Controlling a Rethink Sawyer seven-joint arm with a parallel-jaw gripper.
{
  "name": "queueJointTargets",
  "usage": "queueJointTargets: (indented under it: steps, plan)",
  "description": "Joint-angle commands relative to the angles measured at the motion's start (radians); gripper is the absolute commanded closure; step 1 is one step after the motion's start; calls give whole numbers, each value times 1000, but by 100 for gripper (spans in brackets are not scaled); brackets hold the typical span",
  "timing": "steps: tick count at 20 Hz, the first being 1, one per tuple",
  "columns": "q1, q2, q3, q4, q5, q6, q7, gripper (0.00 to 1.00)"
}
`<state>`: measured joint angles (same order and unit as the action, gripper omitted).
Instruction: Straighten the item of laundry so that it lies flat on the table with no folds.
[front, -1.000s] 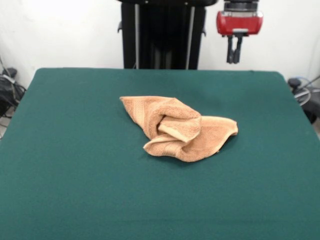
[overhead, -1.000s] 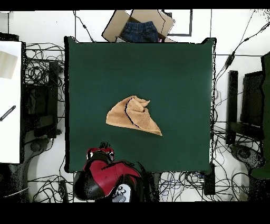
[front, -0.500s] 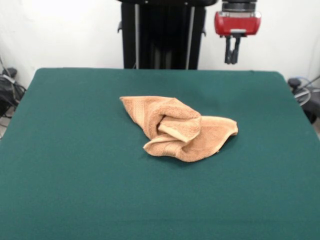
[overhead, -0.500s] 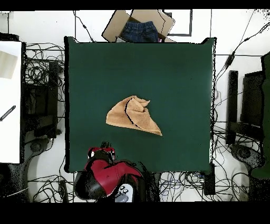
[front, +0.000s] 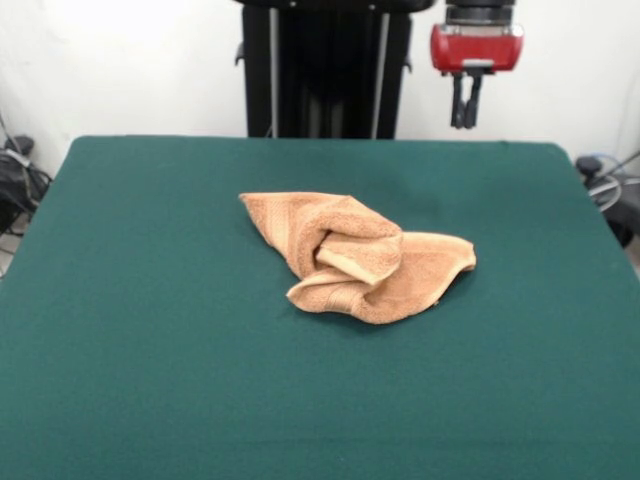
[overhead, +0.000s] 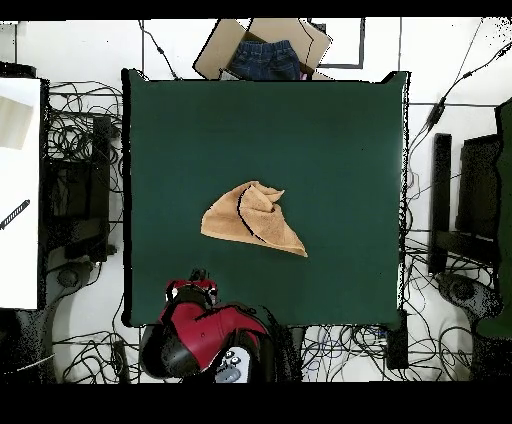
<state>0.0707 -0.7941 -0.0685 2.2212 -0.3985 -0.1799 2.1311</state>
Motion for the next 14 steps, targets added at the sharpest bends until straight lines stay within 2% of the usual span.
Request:
queueJointTargets:
  steps: [1,14]
  plan:
    - [1,45,77,-38,-4,66,74,100]
    - [1,39,76,-41,-23,56,60,100]
